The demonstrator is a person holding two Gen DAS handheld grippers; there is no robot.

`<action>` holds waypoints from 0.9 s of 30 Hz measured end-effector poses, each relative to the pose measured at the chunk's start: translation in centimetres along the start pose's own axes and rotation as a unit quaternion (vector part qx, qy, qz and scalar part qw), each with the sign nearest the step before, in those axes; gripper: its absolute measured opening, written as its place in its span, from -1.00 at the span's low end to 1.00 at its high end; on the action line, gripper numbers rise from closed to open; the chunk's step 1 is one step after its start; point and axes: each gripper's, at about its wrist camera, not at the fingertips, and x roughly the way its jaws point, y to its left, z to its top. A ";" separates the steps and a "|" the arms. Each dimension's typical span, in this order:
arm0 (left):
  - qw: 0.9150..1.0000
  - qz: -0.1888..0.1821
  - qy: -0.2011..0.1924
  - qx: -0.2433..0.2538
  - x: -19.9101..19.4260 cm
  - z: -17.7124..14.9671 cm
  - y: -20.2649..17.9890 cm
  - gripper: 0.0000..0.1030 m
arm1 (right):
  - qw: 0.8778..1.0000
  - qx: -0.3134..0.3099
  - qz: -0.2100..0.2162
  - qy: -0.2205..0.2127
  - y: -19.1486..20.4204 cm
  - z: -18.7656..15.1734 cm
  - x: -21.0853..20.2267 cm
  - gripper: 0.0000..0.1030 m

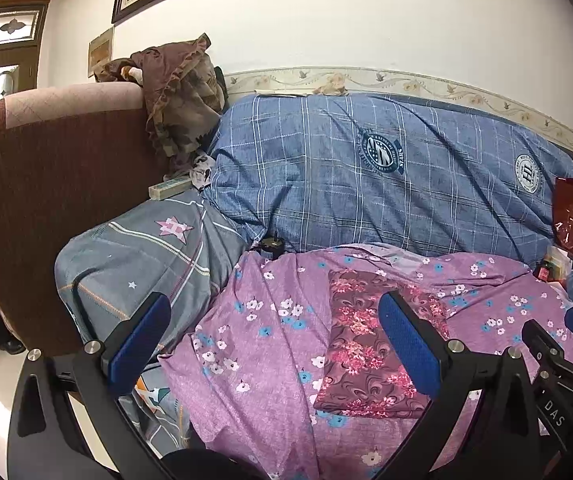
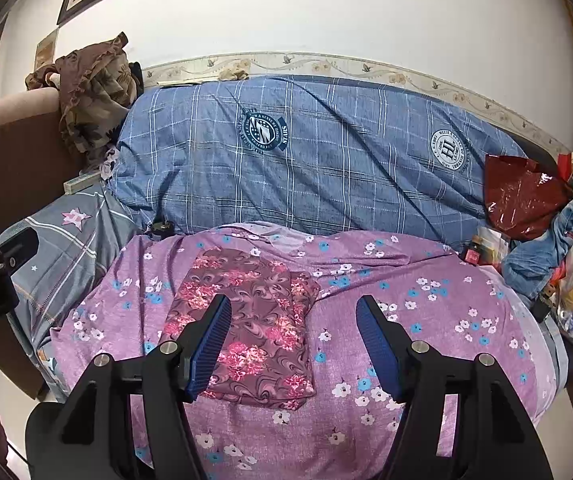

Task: Fold small clothes

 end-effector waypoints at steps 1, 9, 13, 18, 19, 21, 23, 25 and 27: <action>1.000 0.000 0.002 -0.001 0.2 0.0 0.1 1.00 | 1.000 -0.001 0.000 0.001 0.1 0.0 0.1 0.30; 1.000 -0.002 0.011 -0.011 1.4 -0.4 0.9 1.00 | 1.000 -0.011 -0.005 0.007 1.2 -0.1 0.8 0.30; 1.000 -0.005 0.018 -0.020 2.2 -0.7 1.5 1.00 | 1.000 -0.022 -0.009 0.014 2.0 -0.2 1.4 0.30; 0.999 -0.003 0.022 -0.026 3.1 -0.9 2.1 1.00 | 0.999 -0.032 -0.014 0.020 2.8 -0.1 2.1 0.30; 0.999 -0.002 0.022 -0.027 3.3 -1.0 2.3 1.00 | 0.999 -0.034 -0.015 0.021 3.0 -0.1 2.3 0.30; 0.999 0.001 0.021 -0.027 3.6 -1.1 2.5 1.00 | 0.999 -0.036 -0.016 0.024 3.3 -0.1 2.6 0.30; 0.999 0.005 0.020 -0.026 3.9 -1.2 2.6 1.00 | 0.999 -0.040 -0.017 0.027 3.7 -0.1 2.9 0.30; 0.999 0.007 0.020 -0.024 4.3 -1.3 2.8 1.00 | 0.998 -0.045 -0.016 0.030 4.2 -0.1 3.3 0.30; 1.000 0.009 0.022 -0.021 4.7 -1.3 2.7 1.00 | 0.998 -0.050 -0.017 0.033 4.6 -0.2 3.7 0.30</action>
